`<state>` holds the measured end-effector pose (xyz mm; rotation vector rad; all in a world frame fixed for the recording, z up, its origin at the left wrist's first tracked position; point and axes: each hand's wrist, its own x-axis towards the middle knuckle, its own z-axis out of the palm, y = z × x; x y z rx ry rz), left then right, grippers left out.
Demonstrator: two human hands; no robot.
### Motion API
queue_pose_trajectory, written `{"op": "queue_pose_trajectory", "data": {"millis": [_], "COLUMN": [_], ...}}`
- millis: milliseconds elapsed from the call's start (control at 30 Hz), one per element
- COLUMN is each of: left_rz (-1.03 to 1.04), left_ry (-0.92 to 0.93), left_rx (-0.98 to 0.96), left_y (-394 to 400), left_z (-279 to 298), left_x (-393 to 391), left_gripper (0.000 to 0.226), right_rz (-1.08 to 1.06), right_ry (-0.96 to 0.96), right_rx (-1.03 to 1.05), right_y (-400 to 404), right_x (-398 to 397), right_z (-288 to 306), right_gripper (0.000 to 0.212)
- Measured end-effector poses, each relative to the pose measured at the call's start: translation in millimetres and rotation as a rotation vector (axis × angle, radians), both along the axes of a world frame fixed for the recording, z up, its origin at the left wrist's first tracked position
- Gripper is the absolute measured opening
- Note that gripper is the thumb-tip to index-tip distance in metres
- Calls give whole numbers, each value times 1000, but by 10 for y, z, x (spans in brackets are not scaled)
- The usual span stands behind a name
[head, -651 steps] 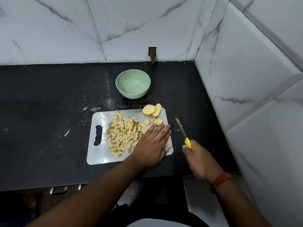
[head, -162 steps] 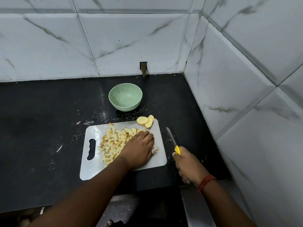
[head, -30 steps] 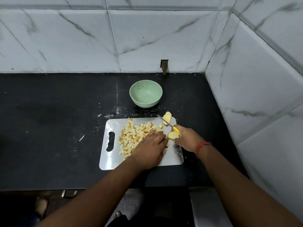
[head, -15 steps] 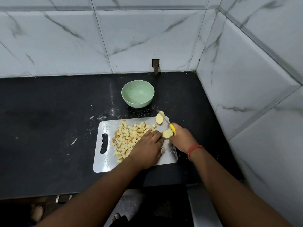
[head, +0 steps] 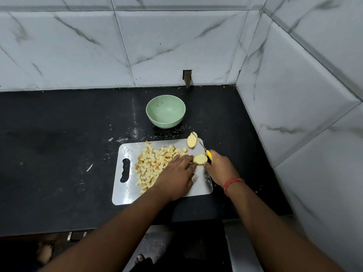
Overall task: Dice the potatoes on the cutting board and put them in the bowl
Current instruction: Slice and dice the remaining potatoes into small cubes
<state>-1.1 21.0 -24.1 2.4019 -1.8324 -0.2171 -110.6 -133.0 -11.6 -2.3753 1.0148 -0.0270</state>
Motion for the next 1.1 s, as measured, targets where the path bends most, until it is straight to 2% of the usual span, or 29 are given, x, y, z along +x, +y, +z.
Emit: {"op": "queue_pose_trajectory", "data": {"millis": [133,367,533,700,900,1100], "left_rz": [-12,-105,-169,-183,-180,-168], "left_ry": [-8,-60,-149,-165,-161,-144], "left_rx": [14,24,89,103,114,114], "left_y": [0,-27,-75,-119,-124,-128], "left_z": [7,46,56,74,30,17], "left_x": [-1,-7,-15,0,-5,6], "left_gripper": [59,61,63,64,66,67], "right_rz": [2,-138,-53,15,43,92], "right_ry": [7,-88,88,294,452,377], "right_rx": [-5,150,118,116,114,170], "right_y": [37,106,250,326,407,560], "right_x": [-1,-55,-176,-165,-163,-626], "right_z": [7,159,218,224,146,163], "right_gripper": [30,23,19,33,50,28]}}
